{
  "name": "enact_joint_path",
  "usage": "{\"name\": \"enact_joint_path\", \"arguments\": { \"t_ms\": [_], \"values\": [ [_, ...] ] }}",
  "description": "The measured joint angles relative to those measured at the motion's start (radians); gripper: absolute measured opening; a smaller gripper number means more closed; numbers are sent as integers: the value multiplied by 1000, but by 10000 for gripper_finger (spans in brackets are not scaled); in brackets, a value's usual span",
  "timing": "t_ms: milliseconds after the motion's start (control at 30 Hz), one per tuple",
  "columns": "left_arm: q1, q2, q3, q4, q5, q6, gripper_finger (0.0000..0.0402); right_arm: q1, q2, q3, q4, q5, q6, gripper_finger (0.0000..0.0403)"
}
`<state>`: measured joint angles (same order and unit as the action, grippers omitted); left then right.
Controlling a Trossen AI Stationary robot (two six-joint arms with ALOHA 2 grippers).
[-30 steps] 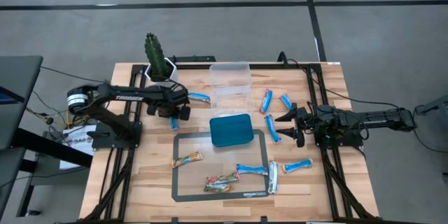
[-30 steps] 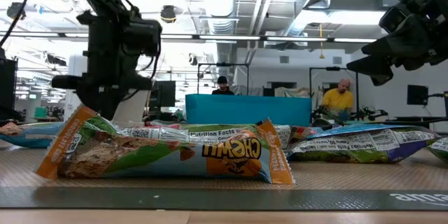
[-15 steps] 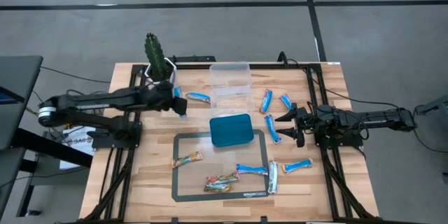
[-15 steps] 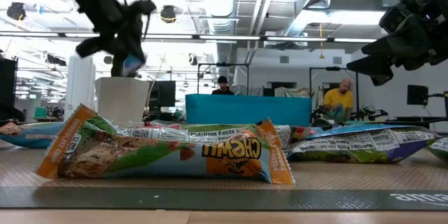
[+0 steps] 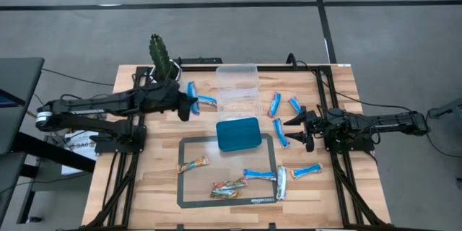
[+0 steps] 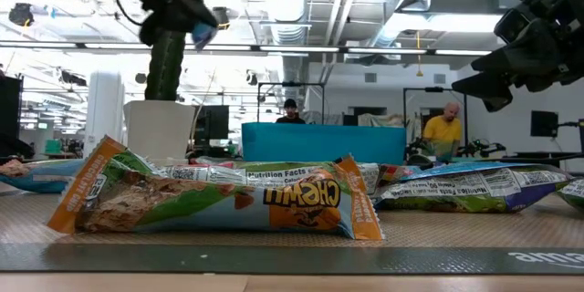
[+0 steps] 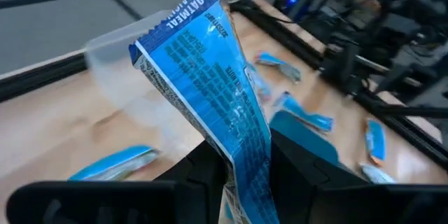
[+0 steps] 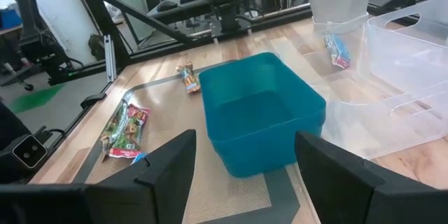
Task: Pick and place Granola Bars by type
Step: Put the blue granola bar into the bottom transparent bin
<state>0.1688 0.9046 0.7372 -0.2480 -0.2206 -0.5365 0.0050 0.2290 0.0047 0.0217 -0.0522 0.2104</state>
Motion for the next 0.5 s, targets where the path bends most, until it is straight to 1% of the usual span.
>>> {"name": "enact_joint_path", "arguments": {
  "t_ms": [67,133,200,367,500],
  "values": [
    [0,45,2,69,29,24,88,0,0,0,0,0,0,235],
    [1,104,25,84,51,54,88,0,0,0,1,0,0,235],
    [5,170,74,78,65,104,88,0,0,0,0,0,0,235],
    [36,354,249,42,121,242,88,0,0,0,0,0,0,235],
    [61,513,408,-25,151,334,88,0,0,0,0,0,0,235]
  ]
}}
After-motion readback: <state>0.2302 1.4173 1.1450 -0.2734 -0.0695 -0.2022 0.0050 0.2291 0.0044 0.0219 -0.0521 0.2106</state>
